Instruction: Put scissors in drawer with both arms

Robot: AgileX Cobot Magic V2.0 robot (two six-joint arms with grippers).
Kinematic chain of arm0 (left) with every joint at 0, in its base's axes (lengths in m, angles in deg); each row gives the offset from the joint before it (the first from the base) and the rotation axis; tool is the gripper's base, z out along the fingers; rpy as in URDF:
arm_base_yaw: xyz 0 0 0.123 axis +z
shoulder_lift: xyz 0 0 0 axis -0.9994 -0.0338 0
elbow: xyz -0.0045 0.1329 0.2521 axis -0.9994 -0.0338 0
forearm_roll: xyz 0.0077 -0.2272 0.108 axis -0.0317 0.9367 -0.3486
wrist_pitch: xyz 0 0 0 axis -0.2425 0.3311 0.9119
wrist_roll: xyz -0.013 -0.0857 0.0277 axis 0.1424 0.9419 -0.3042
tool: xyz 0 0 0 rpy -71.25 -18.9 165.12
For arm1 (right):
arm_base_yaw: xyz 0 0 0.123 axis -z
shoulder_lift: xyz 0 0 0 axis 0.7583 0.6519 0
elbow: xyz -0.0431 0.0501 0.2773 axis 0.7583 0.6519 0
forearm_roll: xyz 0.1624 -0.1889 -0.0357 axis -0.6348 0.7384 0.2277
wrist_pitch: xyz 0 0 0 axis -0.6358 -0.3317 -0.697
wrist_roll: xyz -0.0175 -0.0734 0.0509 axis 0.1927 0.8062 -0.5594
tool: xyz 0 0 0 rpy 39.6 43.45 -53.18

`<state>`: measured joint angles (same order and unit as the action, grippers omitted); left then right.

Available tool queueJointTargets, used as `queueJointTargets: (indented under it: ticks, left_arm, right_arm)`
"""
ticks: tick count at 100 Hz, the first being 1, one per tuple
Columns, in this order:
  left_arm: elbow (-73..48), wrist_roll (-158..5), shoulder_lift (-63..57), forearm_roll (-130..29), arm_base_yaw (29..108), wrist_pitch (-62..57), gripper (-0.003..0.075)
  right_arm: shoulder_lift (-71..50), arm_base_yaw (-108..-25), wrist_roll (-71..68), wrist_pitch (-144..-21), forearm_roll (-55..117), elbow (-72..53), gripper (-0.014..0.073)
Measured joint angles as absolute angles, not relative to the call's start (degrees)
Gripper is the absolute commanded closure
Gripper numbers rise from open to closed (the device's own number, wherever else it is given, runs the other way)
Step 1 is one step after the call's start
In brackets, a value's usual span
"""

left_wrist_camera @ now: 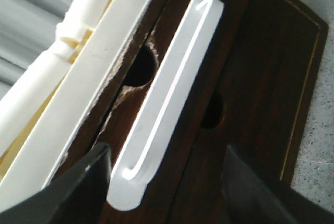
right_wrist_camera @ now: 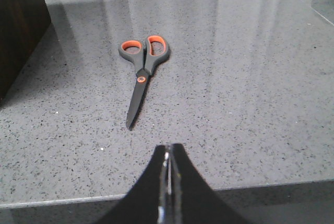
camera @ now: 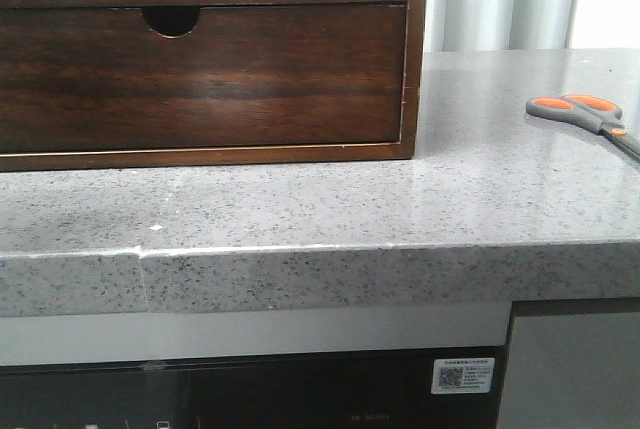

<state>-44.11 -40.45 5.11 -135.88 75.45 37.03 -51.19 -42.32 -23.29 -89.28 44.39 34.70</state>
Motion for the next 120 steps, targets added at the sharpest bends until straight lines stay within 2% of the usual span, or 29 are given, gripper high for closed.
queueJointTargets:
  ticks: [17,67,77,94,120]
  left_arm:
    - [-40.75,-45.04,0.18,-135.95,73.00,36.79,0.0323]
    - [-34.10,-52.67,-10.50,-135.95,72.77,36.16,0.0340]
    - [-33.13,-53.91,-11.91,-135.95,72.77,35.28,0.0430]
    - [-32.60,-54.70,-12.44,-136.01,72.77,33.90,0.0715]
    - [-32.13,-55.41,-12.44,-137.06,72.77,33.68,0.0716]
  right_arm:
    - [-51.19,-42.32,-23.29,-89.28,44.39,34.70,0.0699]
    - [-51.19,-42.32,-23.29,-89.22,44.39,35.45,0.0699]
    - [-51.19,-42.32,-23.29,-89.22,44.39,35.45,0.0699]
    - [-51.19,-42.32,-23.29,-89.22,44.39,35.45,0.0699]
    - [-51.19,-42.32,-23.29,-89.22,44.39,35.45,0.0699]
